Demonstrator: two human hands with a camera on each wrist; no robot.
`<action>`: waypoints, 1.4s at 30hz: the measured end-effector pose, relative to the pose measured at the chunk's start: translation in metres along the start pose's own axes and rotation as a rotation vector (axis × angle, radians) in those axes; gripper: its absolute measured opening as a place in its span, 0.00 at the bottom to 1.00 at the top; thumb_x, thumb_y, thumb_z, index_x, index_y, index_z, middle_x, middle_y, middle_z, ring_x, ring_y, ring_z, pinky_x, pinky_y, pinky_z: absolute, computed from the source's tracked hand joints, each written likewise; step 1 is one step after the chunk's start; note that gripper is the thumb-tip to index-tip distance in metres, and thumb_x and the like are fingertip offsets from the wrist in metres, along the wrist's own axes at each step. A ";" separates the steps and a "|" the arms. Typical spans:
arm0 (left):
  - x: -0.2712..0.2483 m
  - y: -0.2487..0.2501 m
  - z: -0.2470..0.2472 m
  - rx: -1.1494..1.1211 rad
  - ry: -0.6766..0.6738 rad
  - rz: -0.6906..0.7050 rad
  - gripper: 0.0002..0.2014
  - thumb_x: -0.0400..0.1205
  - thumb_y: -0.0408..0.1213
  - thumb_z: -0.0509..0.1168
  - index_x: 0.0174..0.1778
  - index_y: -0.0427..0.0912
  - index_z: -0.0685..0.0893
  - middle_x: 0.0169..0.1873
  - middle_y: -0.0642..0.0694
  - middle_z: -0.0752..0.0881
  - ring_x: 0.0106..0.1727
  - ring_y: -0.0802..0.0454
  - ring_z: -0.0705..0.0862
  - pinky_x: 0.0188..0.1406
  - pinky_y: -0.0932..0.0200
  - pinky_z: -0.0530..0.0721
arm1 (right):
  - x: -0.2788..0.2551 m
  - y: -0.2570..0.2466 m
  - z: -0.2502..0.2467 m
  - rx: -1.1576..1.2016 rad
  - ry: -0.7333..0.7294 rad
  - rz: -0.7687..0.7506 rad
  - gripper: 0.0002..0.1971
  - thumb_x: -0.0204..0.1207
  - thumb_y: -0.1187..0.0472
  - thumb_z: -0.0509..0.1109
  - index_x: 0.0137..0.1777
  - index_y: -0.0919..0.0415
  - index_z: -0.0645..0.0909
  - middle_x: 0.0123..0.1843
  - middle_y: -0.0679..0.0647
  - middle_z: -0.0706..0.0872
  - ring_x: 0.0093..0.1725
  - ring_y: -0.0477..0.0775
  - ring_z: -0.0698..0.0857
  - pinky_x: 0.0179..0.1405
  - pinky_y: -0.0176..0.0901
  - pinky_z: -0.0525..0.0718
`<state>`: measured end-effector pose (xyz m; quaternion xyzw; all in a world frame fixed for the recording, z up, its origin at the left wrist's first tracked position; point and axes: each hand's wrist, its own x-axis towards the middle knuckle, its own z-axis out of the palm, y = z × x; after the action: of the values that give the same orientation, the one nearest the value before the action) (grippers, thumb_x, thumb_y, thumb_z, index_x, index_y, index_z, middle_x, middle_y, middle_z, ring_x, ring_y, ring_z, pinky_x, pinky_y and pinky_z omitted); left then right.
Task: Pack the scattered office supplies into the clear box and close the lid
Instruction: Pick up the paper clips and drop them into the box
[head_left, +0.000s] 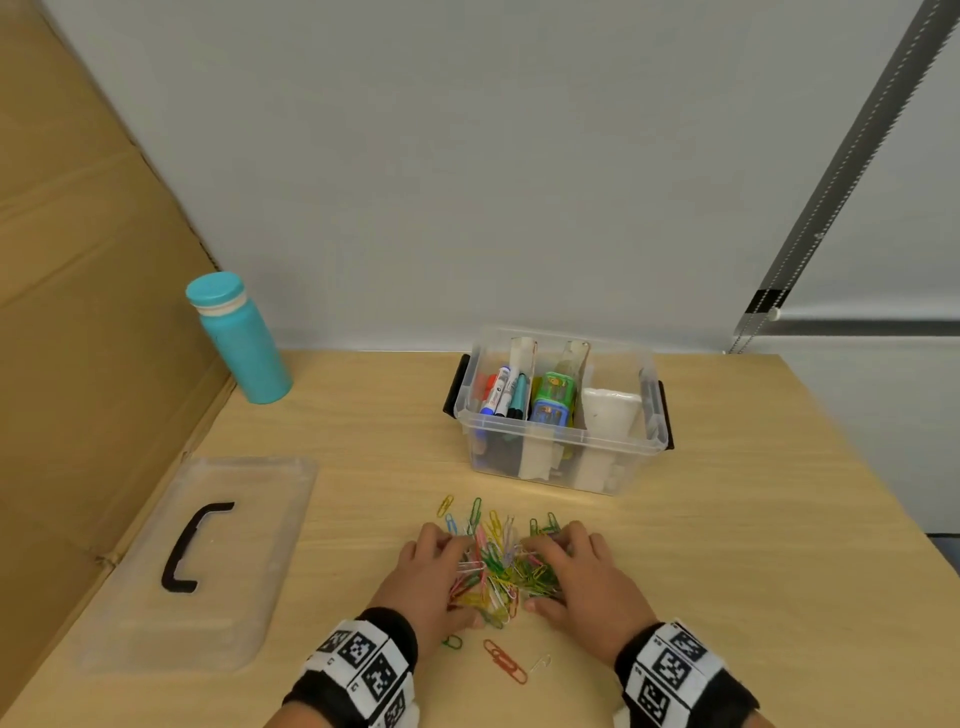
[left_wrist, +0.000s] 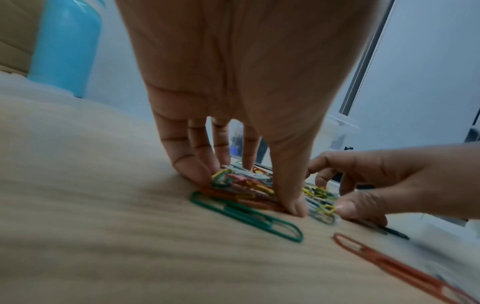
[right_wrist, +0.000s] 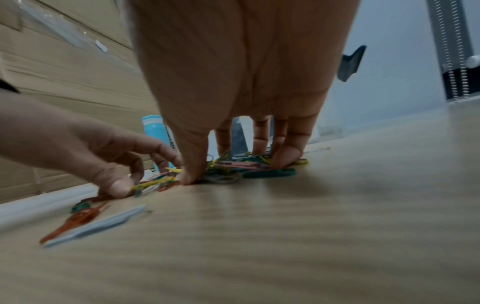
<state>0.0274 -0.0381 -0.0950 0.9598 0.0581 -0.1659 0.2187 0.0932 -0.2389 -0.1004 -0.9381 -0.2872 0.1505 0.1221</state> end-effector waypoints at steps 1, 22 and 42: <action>0.002 0.001 -0.001 0.003 0.017 0.006 0.34 0.75 0.52 0.70 0.75 0.57 0.63 0.68 0.50 0.63 0.69 0.49 0.67 0.70 0.54 0.74 | 0.003 -0.004 0.000 -0.013 0.003 -0.008 0.26 0.76 0.43 0.65 0.73 0.39 0.63 0.68 0.50 0.64 0.68 0.52 0.65 0.57 0.43 0.81; 0.005 0.012 -0.013 0.036 0.179 0.132 0.16 0.84 0.43 0.60 0.67 0.54 0.81 0.58 0.52 0.80 0.57 0.53 0.82 0.53 0.64 0.76 | -0.003 0.016 -0.047 0.439 0.157 -0.008 0.12 0.77 0.65 0.70 0.54 0.48 0.88 0.45 0.37 0.86 0.38 0.30 0.82 0.40 0.19 0.74; -0.008 0.020 -0.015 -0.301 0.385 0.178 0.13 0.79 0.46 0.69 0.58 0.52 0.88 0.41 0.64 0.80 0.41 0.71 0.79 0.43 0.82 0.73 | 0.083 0.037 -0.190 0.074 0.040 0.115 0.11 0.74 0.69 0.70 0.45 0.53 0.89 0.47 0.52 0.88 0.38 0.46 0.83 0.29 0.30 0.76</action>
<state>0.0282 -0.0497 -0.0715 0.9318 0.0379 0.0505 0.3576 0.2441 -0.2484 0.0458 -0.9507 -0.2245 0.1489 0.1539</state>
